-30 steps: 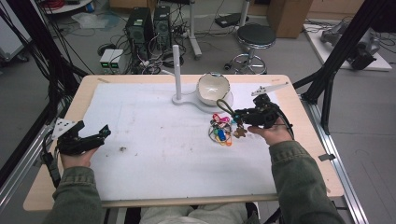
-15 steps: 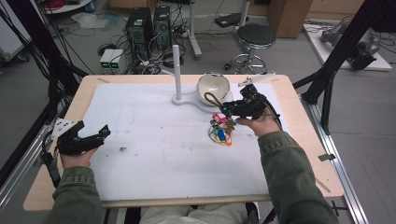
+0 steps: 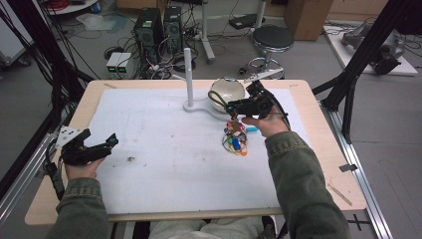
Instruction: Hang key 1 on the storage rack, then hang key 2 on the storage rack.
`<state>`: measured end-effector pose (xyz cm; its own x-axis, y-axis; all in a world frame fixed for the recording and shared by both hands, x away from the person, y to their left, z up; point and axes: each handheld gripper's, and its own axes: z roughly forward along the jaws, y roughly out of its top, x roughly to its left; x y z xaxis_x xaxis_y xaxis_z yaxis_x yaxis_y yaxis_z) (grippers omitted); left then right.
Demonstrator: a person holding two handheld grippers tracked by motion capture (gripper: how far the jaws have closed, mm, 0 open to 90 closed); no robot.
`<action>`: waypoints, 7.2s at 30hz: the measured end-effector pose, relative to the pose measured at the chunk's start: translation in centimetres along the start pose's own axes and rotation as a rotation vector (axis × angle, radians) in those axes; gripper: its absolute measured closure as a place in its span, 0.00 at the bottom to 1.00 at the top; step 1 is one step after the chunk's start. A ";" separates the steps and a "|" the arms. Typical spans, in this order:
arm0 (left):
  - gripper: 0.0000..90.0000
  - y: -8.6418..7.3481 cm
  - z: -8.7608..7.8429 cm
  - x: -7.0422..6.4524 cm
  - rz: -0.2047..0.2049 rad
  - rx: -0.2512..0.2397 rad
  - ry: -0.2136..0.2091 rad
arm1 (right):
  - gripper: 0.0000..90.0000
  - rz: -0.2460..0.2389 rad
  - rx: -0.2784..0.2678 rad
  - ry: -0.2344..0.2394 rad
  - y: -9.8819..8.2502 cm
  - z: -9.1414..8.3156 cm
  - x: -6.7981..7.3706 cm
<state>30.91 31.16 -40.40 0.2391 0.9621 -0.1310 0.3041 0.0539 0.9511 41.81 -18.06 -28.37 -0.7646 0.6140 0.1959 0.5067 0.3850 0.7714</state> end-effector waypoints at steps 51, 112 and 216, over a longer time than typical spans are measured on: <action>0.02 0.0 0.3 0.0 -0.026 -0.009 -0.026 | 0.82 -0.013 0.021 -0.048 8.7 6.1 -0.6; 0.02 -0.2 0.9 0.5 -0.035 0.003 -0.013 | 0.02 -0.055 0.179 -0.155 5.6 8.3 -0.7; 0.02 -0.1 0.9 0.3 -0.029 0.009 -0.011 | 0.37 0.193 0.378 -0.203 -9.4 7.2 -7.4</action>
<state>31.82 31.23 -40.78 0.2405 0.9572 -0.1612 0.3189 0.0790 0.9445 45.58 -21.29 -41.45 -0.5678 0.8069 0.1627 0.7702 0.4511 0.4508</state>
